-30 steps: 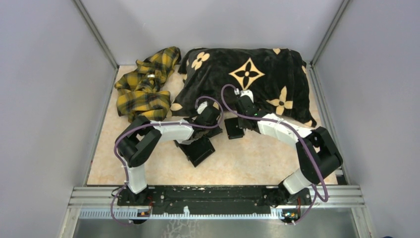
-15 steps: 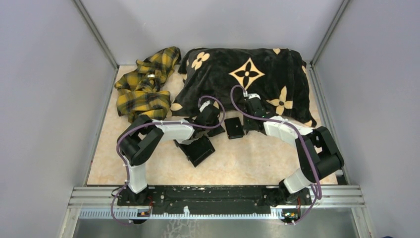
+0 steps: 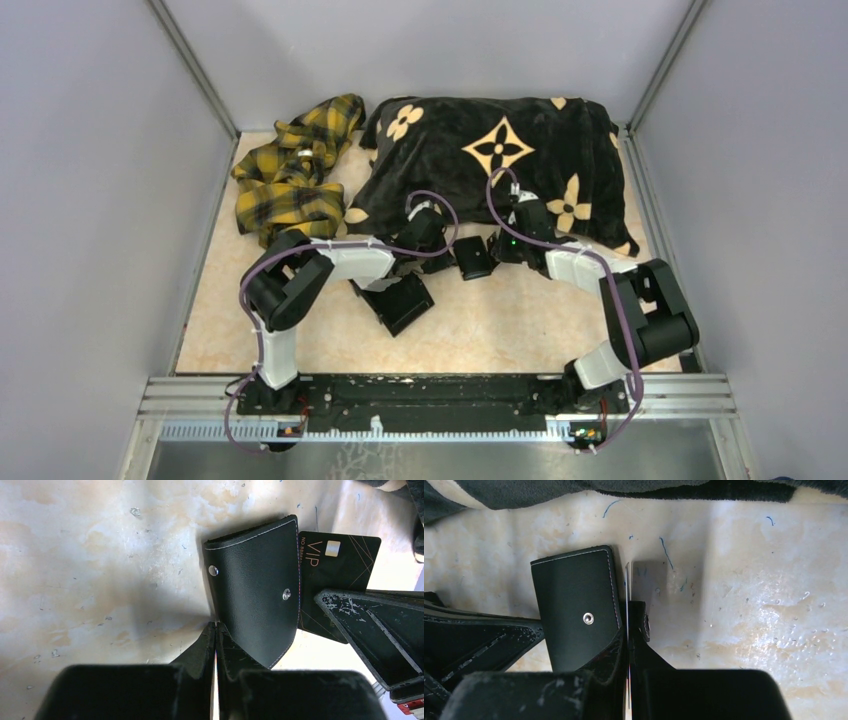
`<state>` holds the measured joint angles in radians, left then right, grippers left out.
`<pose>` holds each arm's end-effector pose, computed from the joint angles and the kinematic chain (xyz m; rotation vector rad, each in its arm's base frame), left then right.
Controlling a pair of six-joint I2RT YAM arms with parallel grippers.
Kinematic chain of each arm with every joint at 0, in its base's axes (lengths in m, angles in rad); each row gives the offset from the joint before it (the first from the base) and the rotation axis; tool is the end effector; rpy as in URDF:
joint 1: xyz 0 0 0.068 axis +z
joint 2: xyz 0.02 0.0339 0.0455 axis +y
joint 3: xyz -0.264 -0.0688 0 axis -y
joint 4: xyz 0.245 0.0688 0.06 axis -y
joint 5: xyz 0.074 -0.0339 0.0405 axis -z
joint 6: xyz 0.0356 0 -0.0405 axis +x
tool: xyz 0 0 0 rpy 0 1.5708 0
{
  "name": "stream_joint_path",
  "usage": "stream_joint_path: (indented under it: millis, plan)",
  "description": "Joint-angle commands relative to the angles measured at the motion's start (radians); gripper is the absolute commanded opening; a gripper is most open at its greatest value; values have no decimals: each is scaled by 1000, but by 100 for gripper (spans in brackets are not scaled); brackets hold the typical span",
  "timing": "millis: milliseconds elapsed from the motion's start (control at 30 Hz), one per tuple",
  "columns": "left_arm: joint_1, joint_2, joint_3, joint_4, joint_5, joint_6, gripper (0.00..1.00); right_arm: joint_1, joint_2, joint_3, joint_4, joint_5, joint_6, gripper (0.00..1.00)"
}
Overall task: Put the credit cards into the card holder
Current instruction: Open the card holder at the center of the board.
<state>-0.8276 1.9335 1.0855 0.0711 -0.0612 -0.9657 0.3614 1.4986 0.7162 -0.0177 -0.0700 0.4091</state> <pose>0.2715 -0.2922 0.1395 -0.2039 2.4846 -0.7687 0.2735 0.1060 0.1681 0.0233 2.4154 0.4465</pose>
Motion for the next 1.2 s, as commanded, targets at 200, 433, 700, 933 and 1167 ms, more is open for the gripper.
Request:
stream_joint_path:
  millis: [200,433,700,933,1167]
  plan:
    - [-1,58,16,-114,22,52,6,-38,-83,-76,106,-133,86,0]
    - [-1,68,15,-119,32,52,6,-55,-139,-88,100,-151,100,0]
    - [-4,80,24,-121,52,54,5,-64,-166,-96,97,-158,103,0]
    - [-5,82,34,-141,44,62,5,-65,-176,-96,70,-128,85,0]
    - [-9,82,35,-147,42,62,5,-65,-187,-79,18,-73,49,0]
